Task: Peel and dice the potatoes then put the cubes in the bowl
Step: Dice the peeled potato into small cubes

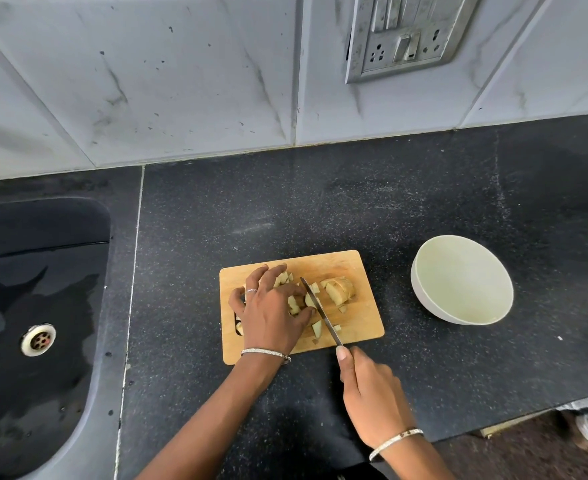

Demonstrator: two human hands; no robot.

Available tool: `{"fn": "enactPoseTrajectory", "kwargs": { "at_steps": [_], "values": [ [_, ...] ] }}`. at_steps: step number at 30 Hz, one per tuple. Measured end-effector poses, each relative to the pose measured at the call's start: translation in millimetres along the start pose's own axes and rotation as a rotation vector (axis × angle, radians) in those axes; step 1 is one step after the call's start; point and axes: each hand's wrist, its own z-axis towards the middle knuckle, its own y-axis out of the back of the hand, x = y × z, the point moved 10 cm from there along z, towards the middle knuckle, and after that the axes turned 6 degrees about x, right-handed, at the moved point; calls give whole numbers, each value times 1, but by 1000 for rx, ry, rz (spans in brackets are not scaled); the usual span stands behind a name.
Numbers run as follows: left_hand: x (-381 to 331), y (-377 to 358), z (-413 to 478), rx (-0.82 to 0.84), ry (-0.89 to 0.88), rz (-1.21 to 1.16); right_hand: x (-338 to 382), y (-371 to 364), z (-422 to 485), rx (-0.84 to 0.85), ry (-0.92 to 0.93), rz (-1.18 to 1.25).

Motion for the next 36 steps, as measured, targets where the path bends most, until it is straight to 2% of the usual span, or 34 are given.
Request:
{"fn": "enactPoseTrajectory", "kwargs": {
  "at_steps": [12,20,30,36],
  "values": [
    [4,-5,5,60,28,-94,5,-8,7,35,-68,-31],
    [7,1,0,32,74,-57,16,-8,6,16,-60,-243],
    [-4,2,-6,-15,17,51,-18,-3,-12,59,-77,-20],
    [-6,-1,-7,-33,-12,52,-13,17,-11,-4,11,9]
  ]
}}
